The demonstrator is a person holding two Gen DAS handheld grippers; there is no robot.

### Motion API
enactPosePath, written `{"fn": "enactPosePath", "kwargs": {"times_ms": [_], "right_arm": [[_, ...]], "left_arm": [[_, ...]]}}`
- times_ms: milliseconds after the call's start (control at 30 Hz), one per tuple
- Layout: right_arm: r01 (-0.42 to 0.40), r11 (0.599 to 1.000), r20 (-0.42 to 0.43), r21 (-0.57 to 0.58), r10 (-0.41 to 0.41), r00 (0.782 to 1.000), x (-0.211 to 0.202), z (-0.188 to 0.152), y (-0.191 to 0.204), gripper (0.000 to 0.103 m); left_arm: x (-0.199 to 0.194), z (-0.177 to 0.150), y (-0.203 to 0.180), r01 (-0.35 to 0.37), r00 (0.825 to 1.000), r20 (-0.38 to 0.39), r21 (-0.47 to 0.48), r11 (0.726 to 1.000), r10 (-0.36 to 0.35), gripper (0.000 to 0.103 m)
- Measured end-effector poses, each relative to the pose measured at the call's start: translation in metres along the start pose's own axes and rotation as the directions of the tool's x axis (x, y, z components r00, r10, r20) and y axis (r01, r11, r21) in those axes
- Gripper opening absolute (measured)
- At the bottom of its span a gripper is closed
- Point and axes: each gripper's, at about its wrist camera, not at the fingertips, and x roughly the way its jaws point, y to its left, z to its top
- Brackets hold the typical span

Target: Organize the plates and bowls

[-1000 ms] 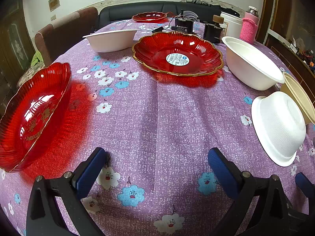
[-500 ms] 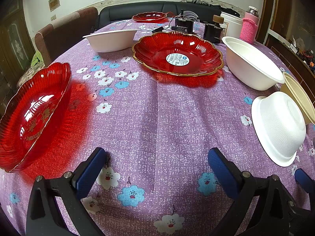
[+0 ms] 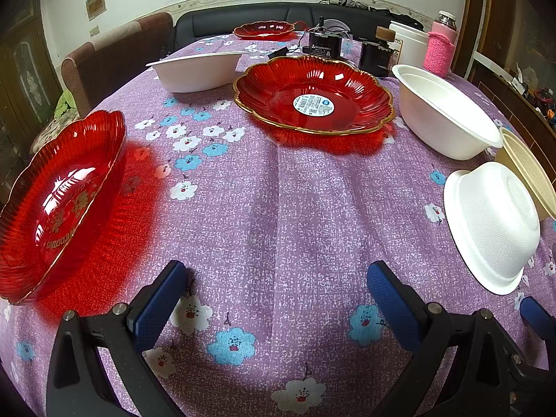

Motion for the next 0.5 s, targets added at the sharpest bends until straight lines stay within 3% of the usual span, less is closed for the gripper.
{"fn": "enactPosePath", "kwargs": {"times_ms": [233, 500], "right_arm": [[0.013, 1.0, -0.007, -0.013, -0.013, 1.0, 0.001, 0.0, 0.003, 0.103], [0.105, 0.99, -0.038, -0.095, -0.109, 0.993, 0.009, 0.001, 0.018, 0.103]], "left_arm": [[0.0, 0.0, 0.0, 0.0, 1.0, 0.0, 0.0, 1.0, 0.0, 0.103], [0.0, 0.0, 0.0, 0.0, 1.0, 0.001, 0.0, 1.0, 0.0, 0.103]]}}
